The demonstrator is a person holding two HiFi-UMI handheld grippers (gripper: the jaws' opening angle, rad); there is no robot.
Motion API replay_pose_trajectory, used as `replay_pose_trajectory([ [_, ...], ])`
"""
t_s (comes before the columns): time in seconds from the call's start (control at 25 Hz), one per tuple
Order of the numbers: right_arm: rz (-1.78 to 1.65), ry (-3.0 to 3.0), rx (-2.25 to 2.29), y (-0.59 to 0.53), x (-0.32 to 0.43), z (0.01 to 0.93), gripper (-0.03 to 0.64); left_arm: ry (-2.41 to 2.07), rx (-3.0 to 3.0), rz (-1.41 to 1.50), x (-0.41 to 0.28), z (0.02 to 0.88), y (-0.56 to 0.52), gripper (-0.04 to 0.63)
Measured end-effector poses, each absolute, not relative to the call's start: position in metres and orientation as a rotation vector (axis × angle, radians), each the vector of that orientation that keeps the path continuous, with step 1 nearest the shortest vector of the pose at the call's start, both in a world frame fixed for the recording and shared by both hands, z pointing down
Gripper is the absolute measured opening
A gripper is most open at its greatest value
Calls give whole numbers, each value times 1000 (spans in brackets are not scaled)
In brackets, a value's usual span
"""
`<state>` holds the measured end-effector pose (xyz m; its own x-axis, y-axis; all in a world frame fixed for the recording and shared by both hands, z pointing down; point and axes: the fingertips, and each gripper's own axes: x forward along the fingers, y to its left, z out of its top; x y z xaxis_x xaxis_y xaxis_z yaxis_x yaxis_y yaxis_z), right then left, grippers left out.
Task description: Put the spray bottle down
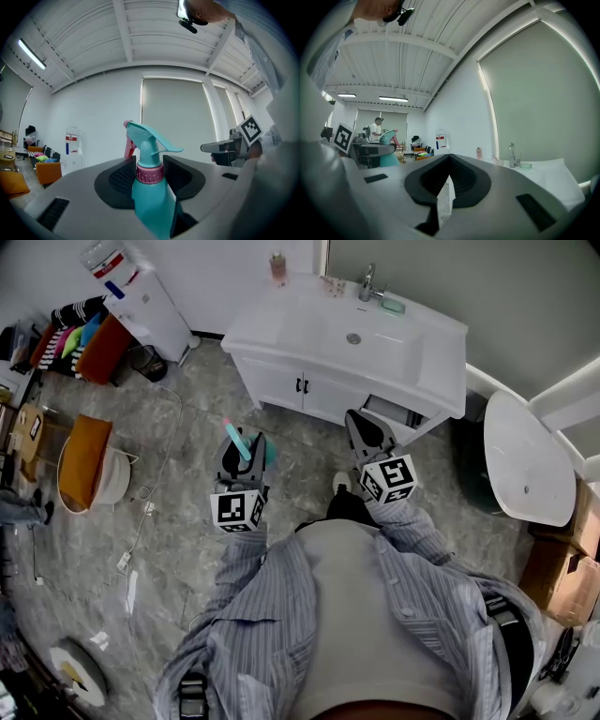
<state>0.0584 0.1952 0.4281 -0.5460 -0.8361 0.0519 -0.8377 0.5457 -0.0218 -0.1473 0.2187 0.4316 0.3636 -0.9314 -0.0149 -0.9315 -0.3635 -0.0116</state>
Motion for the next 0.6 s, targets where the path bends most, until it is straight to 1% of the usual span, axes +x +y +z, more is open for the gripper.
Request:
replay_pose_trajectory([
  [0.28,72,-2764,1451,130,58,439,15,1806,-2543,-4,-149,443,165,176],
  [0.6,100,-2824,1373,4,52,440,15,1881,-2483,-29,-148,439,55,176],
])
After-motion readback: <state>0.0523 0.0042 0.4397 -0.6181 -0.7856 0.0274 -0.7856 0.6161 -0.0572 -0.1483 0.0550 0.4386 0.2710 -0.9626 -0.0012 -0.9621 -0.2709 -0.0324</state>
